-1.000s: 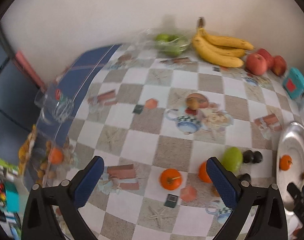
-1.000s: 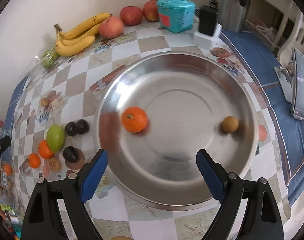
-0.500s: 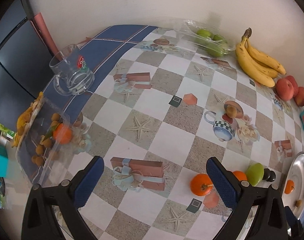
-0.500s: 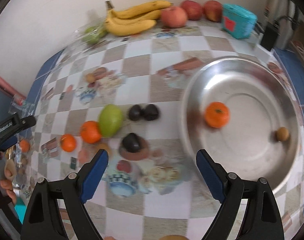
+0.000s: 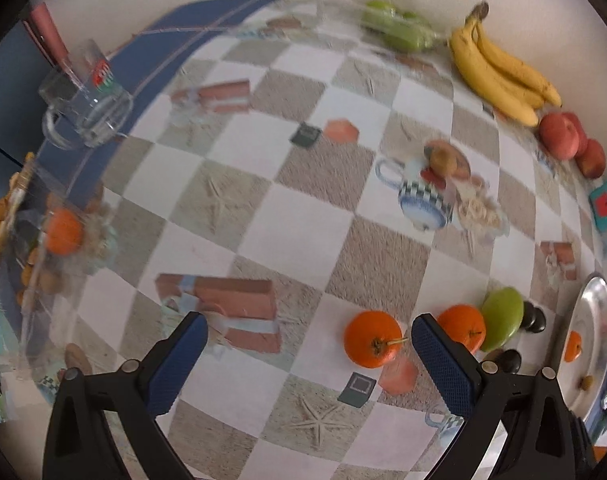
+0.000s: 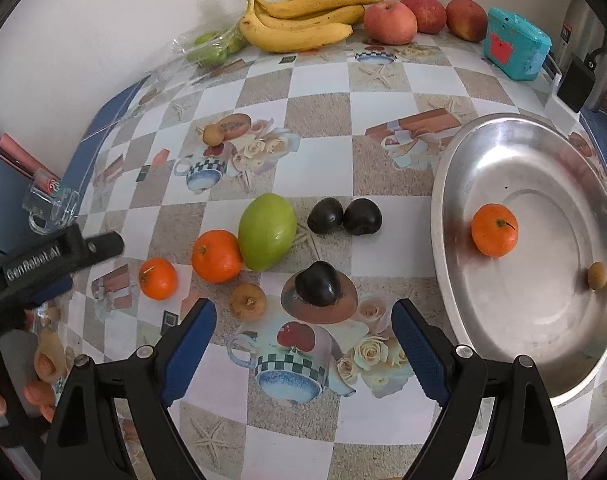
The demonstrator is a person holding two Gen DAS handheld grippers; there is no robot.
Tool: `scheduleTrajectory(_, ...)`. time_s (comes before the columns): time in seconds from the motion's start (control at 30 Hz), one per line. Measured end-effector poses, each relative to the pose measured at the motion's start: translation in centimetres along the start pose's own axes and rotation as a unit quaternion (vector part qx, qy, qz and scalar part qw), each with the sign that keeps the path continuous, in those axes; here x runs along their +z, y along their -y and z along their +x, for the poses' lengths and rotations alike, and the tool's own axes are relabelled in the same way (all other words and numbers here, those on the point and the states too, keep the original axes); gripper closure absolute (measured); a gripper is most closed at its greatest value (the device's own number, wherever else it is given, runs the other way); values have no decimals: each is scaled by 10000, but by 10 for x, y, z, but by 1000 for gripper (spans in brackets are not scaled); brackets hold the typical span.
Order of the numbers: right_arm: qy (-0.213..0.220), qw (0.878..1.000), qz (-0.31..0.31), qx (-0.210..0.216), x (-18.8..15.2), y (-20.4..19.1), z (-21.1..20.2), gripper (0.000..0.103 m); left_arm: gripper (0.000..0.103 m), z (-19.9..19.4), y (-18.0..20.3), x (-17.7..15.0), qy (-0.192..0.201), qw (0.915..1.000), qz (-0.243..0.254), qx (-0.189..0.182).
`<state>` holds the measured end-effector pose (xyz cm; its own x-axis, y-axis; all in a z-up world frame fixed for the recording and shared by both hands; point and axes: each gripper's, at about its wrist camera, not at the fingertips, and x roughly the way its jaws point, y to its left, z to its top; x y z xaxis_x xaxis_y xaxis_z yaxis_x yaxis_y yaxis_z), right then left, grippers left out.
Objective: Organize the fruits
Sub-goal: 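Grasp another tangerine with left tool while right tool grasps a dark plum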
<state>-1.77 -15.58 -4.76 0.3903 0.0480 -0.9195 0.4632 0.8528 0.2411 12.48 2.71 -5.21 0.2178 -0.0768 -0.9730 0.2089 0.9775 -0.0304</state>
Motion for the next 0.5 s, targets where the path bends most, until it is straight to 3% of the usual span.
scheduleTrajectory(0.23,-61,9999,76,-49,2,5,15,13,0,17,7,-4,-249,9997,37,-4)
scheduleTrajectory(0.5,325,9991,-15,-254,8,5,7,13,0,19,16,-8,-215,9997,121,-23)
